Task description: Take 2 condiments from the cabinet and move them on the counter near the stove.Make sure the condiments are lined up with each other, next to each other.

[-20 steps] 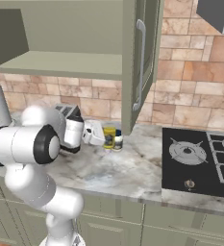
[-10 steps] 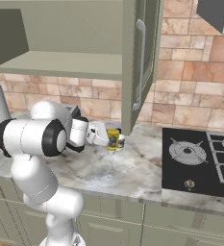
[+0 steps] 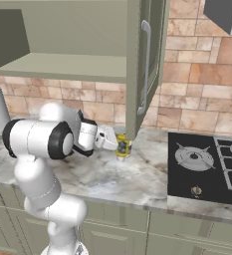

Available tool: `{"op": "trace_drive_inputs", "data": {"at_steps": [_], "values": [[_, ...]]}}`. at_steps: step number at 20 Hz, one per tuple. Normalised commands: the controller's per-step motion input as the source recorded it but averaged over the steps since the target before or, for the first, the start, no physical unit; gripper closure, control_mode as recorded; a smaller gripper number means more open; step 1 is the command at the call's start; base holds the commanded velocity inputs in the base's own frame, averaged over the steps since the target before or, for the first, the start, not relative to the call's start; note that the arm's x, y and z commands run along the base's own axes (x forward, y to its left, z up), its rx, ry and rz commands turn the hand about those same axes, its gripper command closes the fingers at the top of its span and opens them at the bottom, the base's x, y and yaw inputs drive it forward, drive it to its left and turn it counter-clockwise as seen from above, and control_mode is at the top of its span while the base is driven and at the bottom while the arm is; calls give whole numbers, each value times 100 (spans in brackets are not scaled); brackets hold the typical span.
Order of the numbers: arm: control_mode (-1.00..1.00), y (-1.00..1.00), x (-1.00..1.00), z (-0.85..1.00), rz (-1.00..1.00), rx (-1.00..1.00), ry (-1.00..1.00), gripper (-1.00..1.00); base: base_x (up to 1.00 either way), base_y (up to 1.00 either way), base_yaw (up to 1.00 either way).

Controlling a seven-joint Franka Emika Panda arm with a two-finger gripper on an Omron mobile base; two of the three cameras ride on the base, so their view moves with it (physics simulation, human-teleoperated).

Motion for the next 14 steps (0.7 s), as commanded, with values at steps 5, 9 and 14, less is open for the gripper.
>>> {"op": "trace_drive_inputs", "data": {"at_steps": [5,9,14], "values": [[-100,0,-8,-48,-1,0,-16,-100,0,0,0],[-100,0,-33,-32,0,0,-21,-100,0,0,0],[-100,0,-52,-23,0,0,-23,-100,0,0,0]]}}
